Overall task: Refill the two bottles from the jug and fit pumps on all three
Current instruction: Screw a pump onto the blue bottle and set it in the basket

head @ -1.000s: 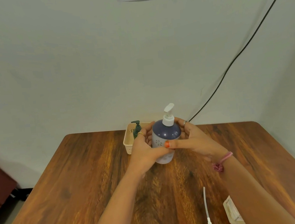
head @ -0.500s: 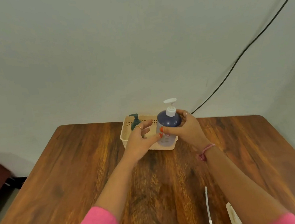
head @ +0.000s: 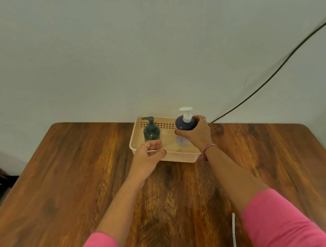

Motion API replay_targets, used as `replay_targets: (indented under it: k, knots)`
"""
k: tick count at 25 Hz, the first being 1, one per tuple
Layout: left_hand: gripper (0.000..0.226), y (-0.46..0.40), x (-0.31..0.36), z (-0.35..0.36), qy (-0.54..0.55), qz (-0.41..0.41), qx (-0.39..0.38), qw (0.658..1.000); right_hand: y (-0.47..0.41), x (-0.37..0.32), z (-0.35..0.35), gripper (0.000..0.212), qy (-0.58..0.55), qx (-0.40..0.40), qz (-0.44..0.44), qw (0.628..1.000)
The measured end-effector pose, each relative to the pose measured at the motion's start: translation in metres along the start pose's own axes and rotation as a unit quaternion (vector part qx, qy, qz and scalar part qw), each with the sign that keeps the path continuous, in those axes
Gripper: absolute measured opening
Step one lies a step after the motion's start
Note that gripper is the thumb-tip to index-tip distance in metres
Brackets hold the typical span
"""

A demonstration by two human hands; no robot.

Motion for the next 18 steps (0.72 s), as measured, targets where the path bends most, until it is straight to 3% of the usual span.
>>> replay_targets:
  k: [11, 18]
  knots:
    - [0.032, -0.021, -0.039, 0.01, -0.017, -0.037, -0.008, 0.999, -0.011, 0.049, 0.044, 0.075, 0.037, -0.02, 0.042, 0.998]
    - [0.031, -0.009, -0.038, 0.011, -0.028, -0.027, -0.015, 0.999, -0.005, 0.044, 0.039, 0.075, 0.059, -0.078, 0.031, 0.995]
Point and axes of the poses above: each hand's wrist, its own y-axis away from the middle knuckle, its own z-axis out of the palm, x = y × z, the point moved 10 cm from there along -y, towards the middle knuckle, and after that the axes turned 12 degrees about x, right-handed, at the moved point
